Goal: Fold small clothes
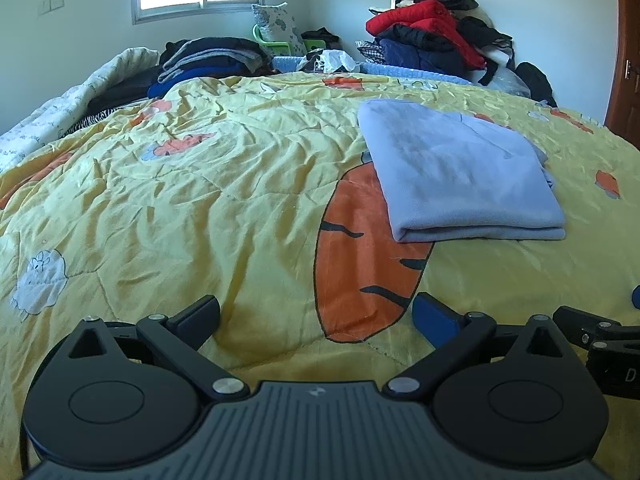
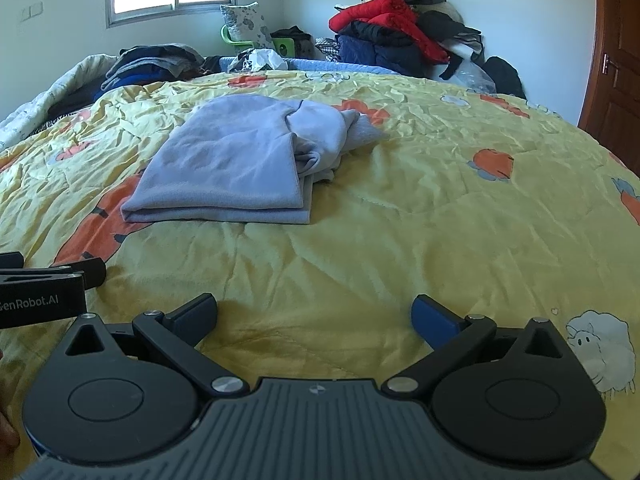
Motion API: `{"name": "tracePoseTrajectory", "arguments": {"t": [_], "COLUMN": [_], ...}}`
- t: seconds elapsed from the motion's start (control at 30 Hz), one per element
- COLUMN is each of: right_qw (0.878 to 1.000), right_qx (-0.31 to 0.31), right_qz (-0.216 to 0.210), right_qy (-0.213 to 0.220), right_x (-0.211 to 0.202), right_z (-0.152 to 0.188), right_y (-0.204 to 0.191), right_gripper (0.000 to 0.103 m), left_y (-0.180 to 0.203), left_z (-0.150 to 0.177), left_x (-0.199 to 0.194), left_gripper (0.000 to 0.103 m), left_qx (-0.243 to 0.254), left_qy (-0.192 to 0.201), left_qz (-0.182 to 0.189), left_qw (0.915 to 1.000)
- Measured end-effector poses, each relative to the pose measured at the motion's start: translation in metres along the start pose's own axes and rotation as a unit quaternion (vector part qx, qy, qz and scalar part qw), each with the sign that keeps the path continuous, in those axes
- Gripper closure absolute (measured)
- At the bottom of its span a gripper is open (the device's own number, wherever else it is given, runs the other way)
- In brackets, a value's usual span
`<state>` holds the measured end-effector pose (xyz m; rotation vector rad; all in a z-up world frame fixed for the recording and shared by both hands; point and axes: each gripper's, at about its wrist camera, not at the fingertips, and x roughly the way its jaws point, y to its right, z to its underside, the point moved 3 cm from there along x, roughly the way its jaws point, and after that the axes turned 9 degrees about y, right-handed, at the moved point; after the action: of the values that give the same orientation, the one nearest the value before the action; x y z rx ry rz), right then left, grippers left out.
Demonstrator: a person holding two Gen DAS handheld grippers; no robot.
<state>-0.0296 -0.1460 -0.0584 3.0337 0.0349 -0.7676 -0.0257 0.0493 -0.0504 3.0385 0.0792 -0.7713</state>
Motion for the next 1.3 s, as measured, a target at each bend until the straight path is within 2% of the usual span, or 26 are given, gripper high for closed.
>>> {"name": "tracePoseTrajectory", "arguments": {"t": [1.3], "right_qw": [1.000], "right_qx": [0.002], "right_qz": [0.010], "right_qy": [0.000], "right_x": [-0.0024], "right_z": [0.0005], "right_y": [0.0011], "right_gripper": [0.000], "left_y": [0.0011], "left_z": [0.0024], "left_x": [-0.0024], "left_gripper": [0.000], "left_qx": [0.000], "left_qy": [0.000], "left_qz": [0.010], "left_qw": [0.9999]}}
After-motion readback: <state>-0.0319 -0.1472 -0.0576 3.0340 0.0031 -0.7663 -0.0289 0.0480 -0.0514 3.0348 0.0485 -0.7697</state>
